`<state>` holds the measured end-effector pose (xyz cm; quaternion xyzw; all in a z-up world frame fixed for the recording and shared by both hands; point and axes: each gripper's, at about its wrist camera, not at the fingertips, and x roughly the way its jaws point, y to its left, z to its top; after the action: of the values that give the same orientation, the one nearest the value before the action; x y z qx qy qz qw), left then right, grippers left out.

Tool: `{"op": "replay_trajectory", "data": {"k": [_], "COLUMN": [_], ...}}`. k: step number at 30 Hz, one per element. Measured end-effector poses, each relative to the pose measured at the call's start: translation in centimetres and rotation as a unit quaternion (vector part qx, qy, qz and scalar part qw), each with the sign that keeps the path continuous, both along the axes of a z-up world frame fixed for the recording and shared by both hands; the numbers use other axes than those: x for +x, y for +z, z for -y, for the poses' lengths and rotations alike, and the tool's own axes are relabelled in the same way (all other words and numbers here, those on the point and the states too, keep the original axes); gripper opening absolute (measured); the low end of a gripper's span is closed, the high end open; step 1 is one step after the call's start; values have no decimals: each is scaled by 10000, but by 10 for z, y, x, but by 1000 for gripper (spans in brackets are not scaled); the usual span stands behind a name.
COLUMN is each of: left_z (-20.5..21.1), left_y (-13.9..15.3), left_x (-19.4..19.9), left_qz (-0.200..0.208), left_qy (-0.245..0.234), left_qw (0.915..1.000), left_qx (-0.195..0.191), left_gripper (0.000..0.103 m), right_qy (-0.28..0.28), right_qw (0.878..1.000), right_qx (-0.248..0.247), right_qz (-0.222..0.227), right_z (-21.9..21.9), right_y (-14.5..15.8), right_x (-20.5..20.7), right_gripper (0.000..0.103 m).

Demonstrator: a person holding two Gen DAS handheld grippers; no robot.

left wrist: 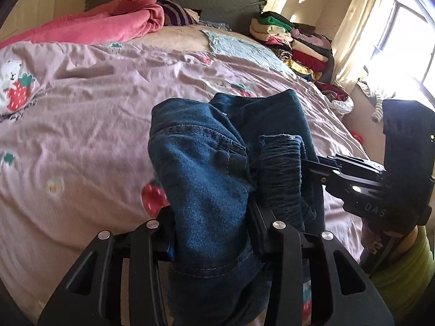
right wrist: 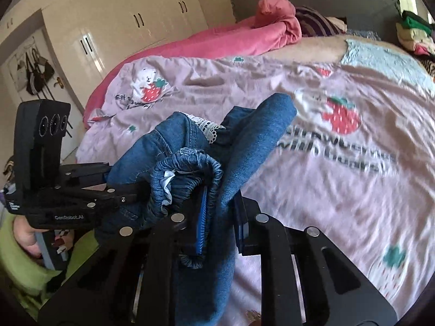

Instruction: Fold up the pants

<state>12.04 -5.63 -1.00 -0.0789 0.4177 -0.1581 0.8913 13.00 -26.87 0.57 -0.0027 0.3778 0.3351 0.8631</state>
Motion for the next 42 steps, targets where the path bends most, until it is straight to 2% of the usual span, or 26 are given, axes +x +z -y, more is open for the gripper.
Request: {"op": "replay_trajectory", "data": {"k": [8, 13, 21, 24, 26, 27, 31, 34, 42], "left_z": [-6, -10, -17, -20, -22, -23, -27, -29, -29], "left_y": [2, -9, -25, -31, -37, -40, -50, -55, -51], "left_x": [31, 39, 41, 40, 40, 41, 42, 43, 37], "left_qz": [49, -47, -176, -220, -279, -302, -388, -411, -317], "left_qy": [186, 238, 299, 341, 381, 401, 418, 433, 497], "left_qw": [9998, 9997, 9994, 9992, 9989, 9987, 9984, 9982, 9983], "left_qx": [43, 42, 62, 67, 73, 77, 27, -33, -14], "left_gripper": [38, 39, 49, 51, 61, 62, 67, 68, 68], "right_qy": [-32, -112, -494, -639, -793, -840, -968, -1021, -1165], "right_qw": [9999, 9996, 9978, 9963, 9942, 9933, 9903, 9892, 9883], "right_qx": [-114, -270, -291, -397, -556, -623, -760, -813, -845], "right_qz": [103, -33, -338, -409, -460, -481, -650, -667, -503], "right_z": [-12, -15, 2, 7, 11, 12, 15, 14, 17], "right_y": [2, -13, -37, -43, -48, -50, -63, -67, -54], "right_x": [33, 44, 48, 49, 50, 51, 54, 54, 44], "right_gripper": [11, 11, 13, 20, 29, 33, 38, 40, 49]}}
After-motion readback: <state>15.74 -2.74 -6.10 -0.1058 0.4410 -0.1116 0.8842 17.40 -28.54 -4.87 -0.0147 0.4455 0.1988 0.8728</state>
